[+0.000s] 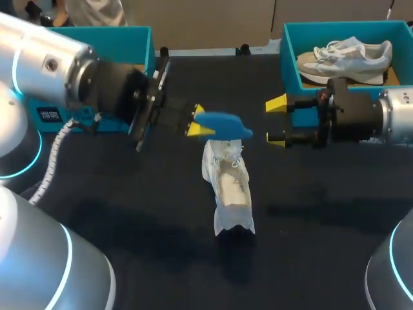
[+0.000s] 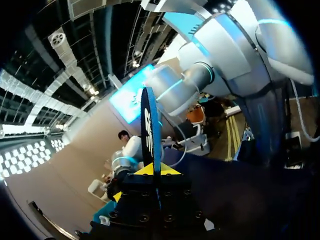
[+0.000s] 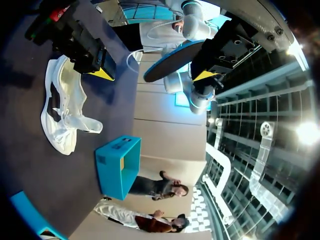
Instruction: Take the shoe out of the shoebox, open the shoe tongue, remove and reinsert the insole, then place the shoe into the shoebox
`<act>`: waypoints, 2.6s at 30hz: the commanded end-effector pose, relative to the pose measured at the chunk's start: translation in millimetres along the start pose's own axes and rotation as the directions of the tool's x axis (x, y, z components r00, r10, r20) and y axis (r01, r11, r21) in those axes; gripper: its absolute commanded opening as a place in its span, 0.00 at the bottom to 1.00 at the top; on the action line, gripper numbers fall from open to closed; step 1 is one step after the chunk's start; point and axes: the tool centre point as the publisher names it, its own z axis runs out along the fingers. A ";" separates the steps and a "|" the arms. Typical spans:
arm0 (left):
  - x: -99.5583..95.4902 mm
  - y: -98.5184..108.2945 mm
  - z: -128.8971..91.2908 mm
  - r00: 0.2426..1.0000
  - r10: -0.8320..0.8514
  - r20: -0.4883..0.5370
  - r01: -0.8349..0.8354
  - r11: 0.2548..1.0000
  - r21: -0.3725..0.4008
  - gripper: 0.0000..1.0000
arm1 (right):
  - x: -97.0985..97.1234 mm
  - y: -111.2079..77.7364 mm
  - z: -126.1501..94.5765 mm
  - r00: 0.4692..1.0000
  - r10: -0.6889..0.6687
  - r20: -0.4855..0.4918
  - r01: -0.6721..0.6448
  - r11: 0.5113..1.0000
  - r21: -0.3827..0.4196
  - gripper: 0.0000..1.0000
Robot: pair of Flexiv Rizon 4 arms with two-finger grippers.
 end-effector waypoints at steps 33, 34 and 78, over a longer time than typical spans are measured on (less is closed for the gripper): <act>40.2 81.9 -3.1 0.341 0.939 -0.047 -0.928 0.329 -0.174 0.00 | -0.3 -0.4 1.2 1.000 0.001 0.003 -0.001 1.000 -0.001 1.00; 42.1 86.1 -3.6 0.341 0.938 -0.057 -0.926 0.324 -0.195 0.00 | -0.3 -0.4 1.2 1.000 0.001 0.003 -0.001 1.000 -0.001 1.00; 27.2 122.8 0.5 0.481 0.875 -0.051 -0.816 0.426 -0.389 0.00 | 19.8 -15.6 43.2 0.996 0.068 -0.055 -0.067 0.998 0.006 1.00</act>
